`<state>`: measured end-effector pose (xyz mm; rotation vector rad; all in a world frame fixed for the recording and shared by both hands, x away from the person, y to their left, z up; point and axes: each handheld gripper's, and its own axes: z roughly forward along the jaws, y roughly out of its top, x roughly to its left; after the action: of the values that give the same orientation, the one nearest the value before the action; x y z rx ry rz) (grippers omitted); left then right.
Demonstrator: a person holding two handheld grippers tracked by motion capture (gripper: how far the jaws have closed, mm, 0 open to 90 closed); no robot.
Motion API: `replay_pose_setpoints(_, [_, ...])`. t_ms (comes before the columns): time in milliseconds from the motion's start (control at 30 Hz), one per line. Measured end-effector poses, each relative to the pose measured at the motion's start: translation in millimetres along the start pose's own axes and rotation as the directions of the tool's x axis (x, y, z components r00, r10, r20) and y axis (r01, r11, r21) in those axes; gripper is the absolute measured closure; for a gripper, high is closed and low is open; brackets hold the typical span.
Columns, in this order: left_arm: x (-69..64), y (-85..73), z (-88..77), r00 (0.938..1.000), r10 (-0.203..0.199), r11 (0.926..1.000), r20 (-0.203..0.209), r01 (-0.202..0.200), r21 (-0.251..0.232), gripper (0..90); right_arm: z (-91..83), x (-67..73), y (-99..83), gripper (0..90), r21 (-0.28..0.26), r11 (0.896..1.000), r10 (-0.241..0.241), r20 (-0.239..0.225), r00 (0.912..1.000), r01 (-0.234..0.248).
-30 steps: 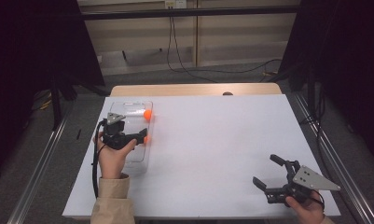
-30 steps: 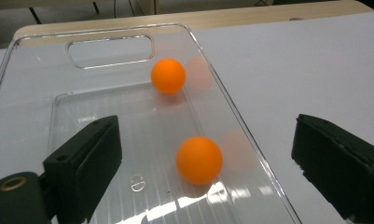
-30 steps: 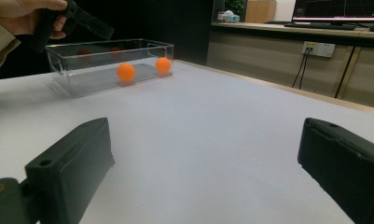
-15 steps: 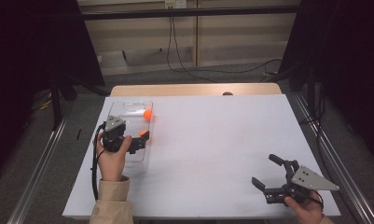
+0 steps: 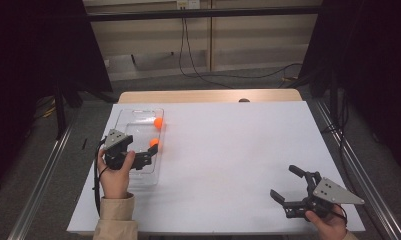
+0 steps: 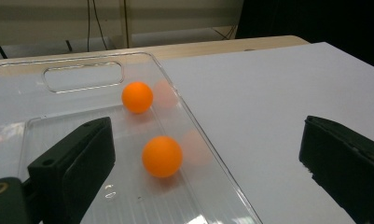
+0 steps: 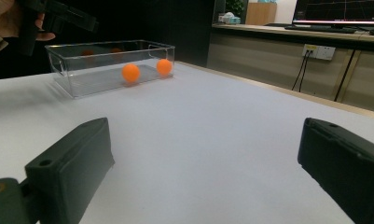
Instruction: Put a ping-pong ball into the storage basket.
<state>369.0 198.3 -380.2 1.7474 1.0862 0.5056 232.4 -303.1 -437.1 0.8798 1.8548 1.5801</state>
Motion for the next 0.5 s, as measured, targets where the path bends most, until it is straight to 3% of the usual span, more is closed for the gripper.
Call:
replay_pose_setpoints(400, [-3.2, -8.2, -10.3, 0.9995, 0.003, 0.9979, 0.031, -0.001, -0.065, 3.4, 0.6, 0.4, 0.2, 2.6, -0.001, 1.000, 0.000, -0.005, 1.0000, 0.000])
replay_pose_setpoints(500, [-4.5, -10.2, -12.6, 0.9994, 0.020, 0.9976, 0.030, -0.018, -0.068, 3.4, 0.8, 0.9, 0.5, 2.6, -0.002, 1.000, -0.001, -0.007, 1.0000, 0.001])
